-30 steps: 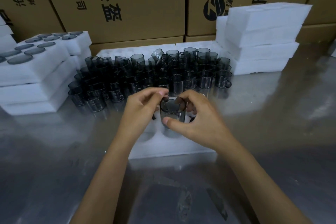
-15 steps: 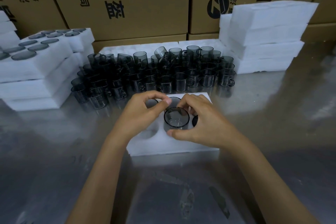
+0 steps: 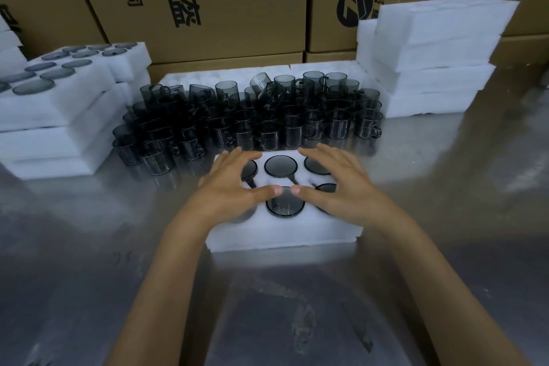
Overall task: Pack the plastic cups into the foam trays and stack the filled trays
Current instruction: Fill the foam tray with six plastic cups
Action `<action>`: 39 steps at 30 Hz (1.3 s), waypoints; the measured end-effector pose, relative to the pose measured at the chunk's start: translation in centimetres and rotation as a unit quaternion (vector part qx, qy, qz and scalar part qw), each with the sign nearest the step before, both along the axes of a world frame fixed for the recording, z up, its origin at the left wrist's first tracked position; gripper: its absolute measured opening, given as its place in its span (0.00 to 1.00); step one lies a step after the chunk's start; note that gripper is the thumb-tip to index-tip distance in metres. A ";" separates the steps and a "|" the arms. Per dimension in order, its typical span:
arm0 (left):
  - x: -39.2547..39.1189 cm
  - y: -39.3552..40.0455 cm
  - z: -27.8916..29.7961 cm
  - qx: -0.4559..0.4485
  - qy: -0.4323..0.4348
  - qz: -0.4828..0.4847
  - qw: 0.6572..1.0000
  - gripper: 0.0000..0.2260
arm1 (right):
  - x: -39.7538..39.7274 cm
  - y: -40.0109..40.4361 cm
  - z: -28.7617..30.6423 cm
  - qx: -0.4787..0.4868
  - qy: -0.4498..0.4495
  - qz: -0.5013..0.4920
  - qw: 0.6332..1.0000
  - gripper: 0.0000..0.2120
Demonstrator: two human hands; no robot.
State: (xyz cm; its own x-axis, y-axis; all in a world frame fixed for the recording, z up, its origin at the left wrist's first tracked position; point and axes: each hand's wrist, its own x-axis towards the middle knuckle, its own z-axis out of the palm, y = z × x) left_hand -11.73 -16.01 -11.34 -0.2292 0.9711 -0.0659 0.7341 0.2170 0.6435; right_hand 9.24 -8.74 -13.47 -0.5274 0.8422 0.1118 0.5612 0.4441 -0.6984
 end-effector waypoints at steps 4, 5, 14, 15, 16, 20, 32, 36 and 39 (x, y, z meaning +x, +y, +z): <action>-0.1 0.2 -0.1 -0.007 0.014 -0.003 1.000 0.36 | -0.2 0.3 -0.1 -0.022 0.030 -0.009 0.999 0.39; -0.1 0.1 -0.2 -0.005 0.020 -0.007 1.000 0.36 | -0.2 0.3 -0.2 -0.022 0.034 -0.011 0.999 0.38; -2.2 1.0 -1.6 0.163 -0.105 0.065 0.979 0.15 | -0.2 1.1 -0.9 0.052 0.087 -0.045 0.994 0.17; -2.3 1.1 -1.8 0.175 -0.145 0.074 0.971 0.12 | -0.2 1.2 -0.8 0.058 0.092 -0.055 0.993 0.15; -2.6 1.2 -2.0 0.192 -0.181 0.085 0.961 0.10 | -0.2 1.5 -0.8 0.062 0.094 -0.065 0.992 0.13; -3.4 1.5 -3.0 0.218 -0.289 0.130 0.923 0.06 | -1.6 3.6 0.4 0.081 0.086 -0.070 0.991 0.13; -4.2 2.6 -3.5 0.203 -0.418 0.176 0.868 0.07 | -12.8 15.4 4.6 0.242 -0.203 -0.115 0.942 0.20; -4.5 2.8 -3.6 0.189 -0.419 0.178 0.870 0.07 | -14.4 16.8 3.6 0.219 -0.231 -0.130 0.939 0.16; -4.6 2.9 -3.5 0.188 -0.422 0.183 0.868 0.06 | -15.2 17.2 2.8 0.239 -0.207 -0.138 0.939 0.10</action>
